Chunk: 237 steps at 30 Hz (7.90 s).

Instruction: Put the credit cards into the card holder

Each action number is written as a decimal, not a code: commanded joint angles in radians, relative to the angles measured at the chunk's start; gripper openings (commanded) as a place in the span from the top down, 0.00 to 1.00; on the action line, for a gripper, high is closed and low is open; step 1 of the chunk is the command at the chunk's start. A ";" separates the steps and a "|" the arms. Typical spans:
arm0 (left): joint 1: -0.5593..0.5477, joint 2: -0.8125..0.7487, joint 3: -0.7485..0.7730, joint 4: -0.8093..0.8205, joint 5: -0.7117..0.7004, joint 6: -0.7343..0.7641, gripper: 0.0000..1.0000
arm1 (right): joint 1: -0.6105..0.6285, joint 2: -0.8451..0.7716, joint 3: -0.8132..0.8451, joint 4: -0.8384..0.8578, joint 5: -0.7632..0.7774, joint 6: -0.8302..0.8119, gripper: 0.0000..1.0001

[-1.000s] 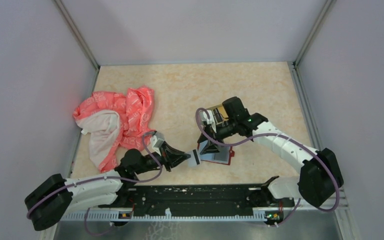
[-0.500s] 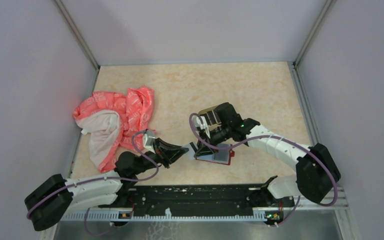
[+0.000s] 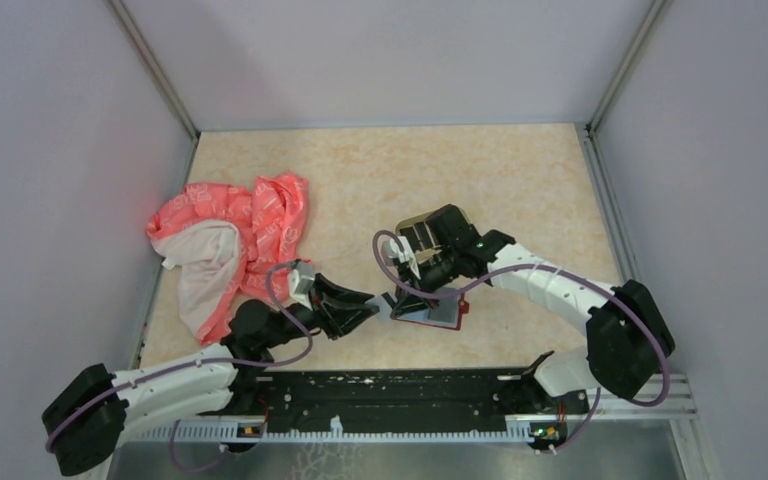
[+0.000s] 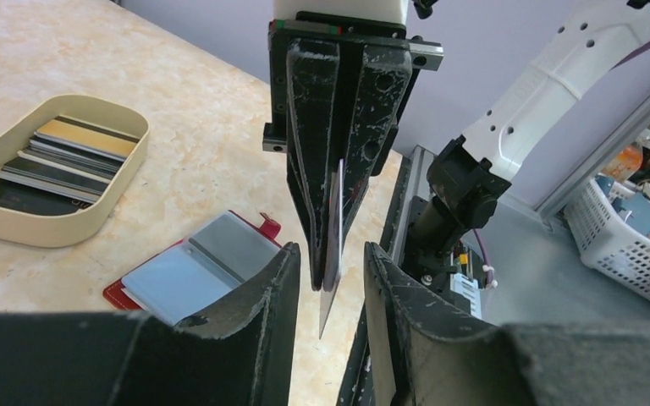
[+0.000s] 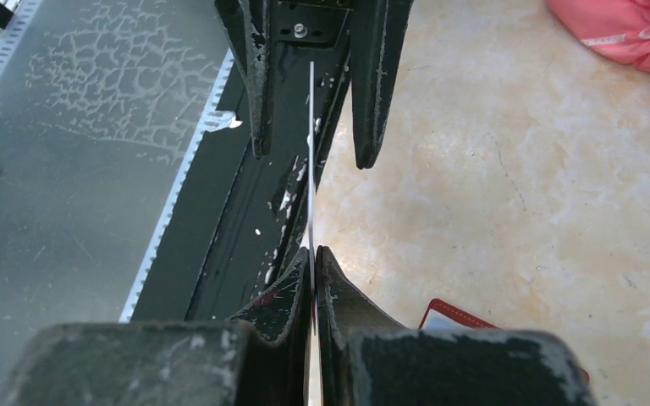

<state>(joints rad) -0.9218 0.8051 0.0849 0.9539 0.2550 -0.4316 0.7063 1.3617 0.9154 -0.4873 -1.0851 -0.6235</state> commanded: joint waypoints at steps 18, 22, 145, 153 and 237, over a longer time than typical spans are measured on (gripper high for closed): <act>0.014 0.074 0.133 -0.185 0.164 0.082 1.00 | 0.033 0.037 0.082 -0.092 0.016 -0.094 1.00; 0.019 0.047 0.128 -0.213 0.150 0.079 0.81 | 0.033 0.034 0.084 -0.099 0.028 -0.102 1.00; 0.043 1.097 0.241 0.542 0.087 -0.736 1.00 | -0.180 0.077 0.074 -0.260 0.607 -0.304 0.89; 0.041 1.104 0.259 0.484 0.074 -0.734 1.00 | -0.190 0.125 0.097 -0.295 0.598 -0.300 0.89; 0.012 1.154 0.349 0.205 0.066 -0.753 1.00 | -0.194 0.188 0.114 -0.326 0.582 -0.293 0.86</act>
<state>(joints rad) -0.9035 1.9423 0.4145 1.2087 0.3180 -1.1896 0.5186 1.5417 0.9844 -0.8085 -0.4740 -0.9062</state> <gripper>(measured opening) 0.008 0.139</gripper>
